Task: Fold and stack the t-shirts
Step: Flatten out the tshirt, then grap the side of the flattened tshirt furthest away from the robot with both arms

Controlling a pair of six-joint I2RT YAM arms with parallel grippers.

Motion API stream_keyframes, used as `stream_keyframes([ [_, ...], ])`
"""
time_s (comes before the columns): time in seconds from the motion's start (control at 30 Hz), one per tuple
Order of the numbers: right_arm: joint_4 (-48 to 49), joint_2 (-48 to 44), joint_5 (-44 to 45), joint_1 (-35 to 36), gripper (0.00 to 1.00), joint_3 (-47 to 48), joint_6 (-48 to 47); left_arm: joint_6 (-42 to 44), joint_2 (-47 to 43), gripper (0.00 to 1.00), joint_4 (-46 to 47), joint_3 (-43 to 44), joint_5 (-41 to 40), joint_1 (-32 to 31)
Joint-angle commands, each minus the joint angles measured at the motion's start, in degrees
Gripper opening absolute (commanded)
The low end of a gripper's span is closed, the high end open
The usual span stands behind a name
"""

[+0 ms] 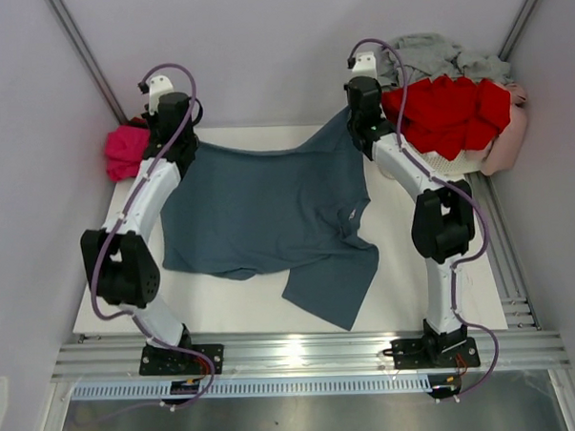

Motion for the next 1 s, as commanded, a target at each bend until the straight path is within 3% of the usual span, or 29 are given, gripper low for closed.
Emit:
stream_keyframes([
  [0.0,-5.6,4.9,0.5,-2.9,0.00,6.8,4.8,-1.8,6.6,0.00,-4.1,9.1,1.1,2.3],
  [0.17,-6.9,10.2,-1.9,-5.9,0.00,8.9,8.6,-3.1,20.6,0.00,-15.3,28.5,2.9,3.8],
  [0.43,-8.0,15.9,-9.4,-8.0,0.00,15.2,13.9,-3.7,28.5,0.00,-21.0,38.3,2.4,5.7],
  [0.8,-5.8,20.2,-35.9,-8.6,0.00,18.3,17.0,-7.3,27.0,0.00,-23.1,34.1,-1.5,5.8],
  [0.97,-7.5,21.2,-42.2,-7.6,0.00,16.9,16.1,-10.3,24.6,0.00,-22.6,27.1,-3.2,5.8],
])
